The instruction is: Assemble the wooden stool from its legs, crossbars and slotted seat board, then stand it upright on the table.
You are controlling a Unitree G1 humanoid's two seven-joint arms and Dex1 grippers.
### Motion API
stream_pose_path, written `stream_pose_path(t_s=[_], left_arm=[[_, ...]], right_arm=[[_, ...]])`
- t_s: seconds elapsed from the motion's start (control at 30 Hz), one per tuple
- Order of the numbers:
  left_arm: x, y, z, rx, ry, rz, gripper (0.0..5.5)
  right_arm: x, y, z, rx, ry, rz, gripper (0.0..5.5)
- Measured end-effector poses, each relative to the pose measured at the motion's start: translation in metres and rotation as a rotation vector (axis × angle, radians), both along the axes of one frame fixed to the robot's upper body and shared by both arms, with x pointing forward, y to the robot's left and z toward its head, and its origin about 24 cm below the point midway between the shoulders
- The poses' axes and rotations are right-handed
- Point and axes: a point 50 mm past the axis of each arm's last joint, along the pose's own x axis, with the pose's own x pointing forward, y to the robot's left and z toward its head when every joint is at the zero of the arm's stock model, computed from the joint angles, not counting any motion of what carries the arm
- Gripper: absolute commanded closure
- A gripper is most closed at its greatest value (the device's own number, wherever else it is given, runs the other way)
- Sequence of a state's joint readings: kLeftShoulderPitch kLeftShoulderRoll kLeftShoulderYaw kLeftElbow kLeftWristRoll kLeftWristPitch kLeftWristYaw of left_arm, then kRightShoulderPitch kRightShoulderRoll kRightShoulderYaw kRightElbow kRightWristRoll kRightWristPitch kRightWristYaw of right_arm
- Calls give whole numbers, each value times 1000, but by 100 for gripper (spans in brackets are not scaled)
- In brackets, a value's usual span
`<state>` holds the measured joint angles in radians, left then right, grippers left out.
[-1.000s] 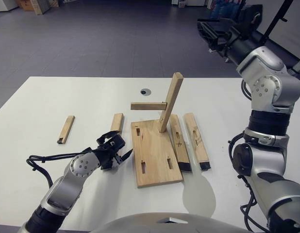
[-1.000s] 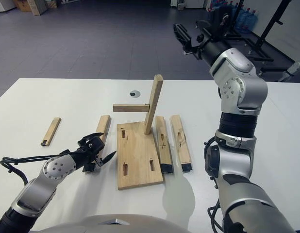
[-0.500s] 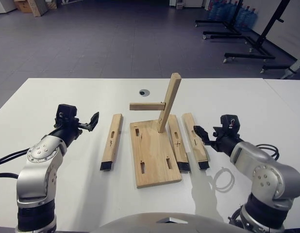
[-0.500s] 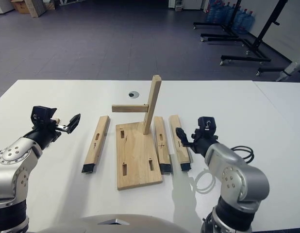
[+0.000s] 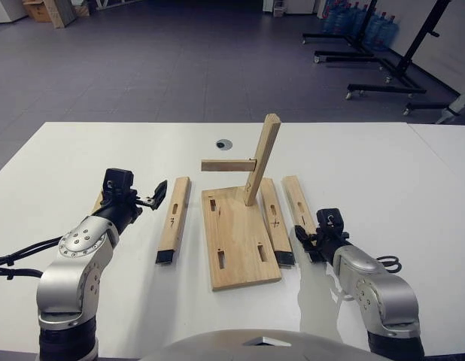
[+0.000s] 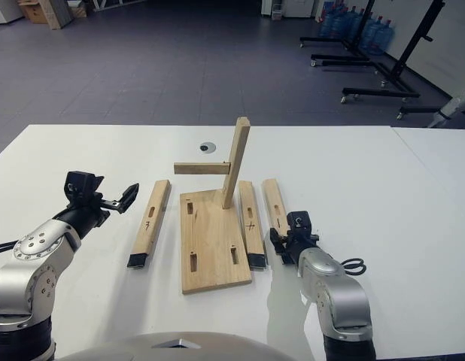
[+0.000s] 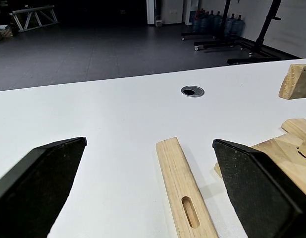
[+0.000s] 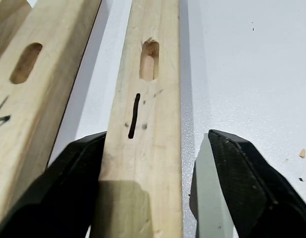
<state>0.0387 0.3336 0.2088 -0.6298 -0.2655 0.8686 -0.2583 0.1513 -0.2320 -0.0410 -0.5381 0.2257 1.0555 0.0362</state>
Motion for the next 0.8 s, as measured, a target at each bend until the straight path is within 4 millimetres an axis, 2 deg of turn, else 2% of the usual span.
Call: stream_pose_path(t_s=[0.17,0.4,0.5,0.57,0.6,0.7,0.8], left_arm=[[3,1,-1,-1,2,6,82],[8,1,-2,2,-2,9,82],[10,4,-3,10,-8,14,82],[14,9,-1,11,-15,-1,82],[17,13,4,-12,-29,-31,82],[25,21,35,-98,-132,-142,82],[33,19,71,-249,-247,-315,82]], right_arm=[[-1,1,1,-18,-5,28,348],[4,-13,-2,-23,-9,-22,348],[11,-31,2,-11,-13,-59,348],[25,-50,16,-17,-60,-84,348],[36,-61,29,-17,-110,-79,348],[68,-90,85,-16,-318,-45,348],[88,-97,139,67,-490,69,348]])
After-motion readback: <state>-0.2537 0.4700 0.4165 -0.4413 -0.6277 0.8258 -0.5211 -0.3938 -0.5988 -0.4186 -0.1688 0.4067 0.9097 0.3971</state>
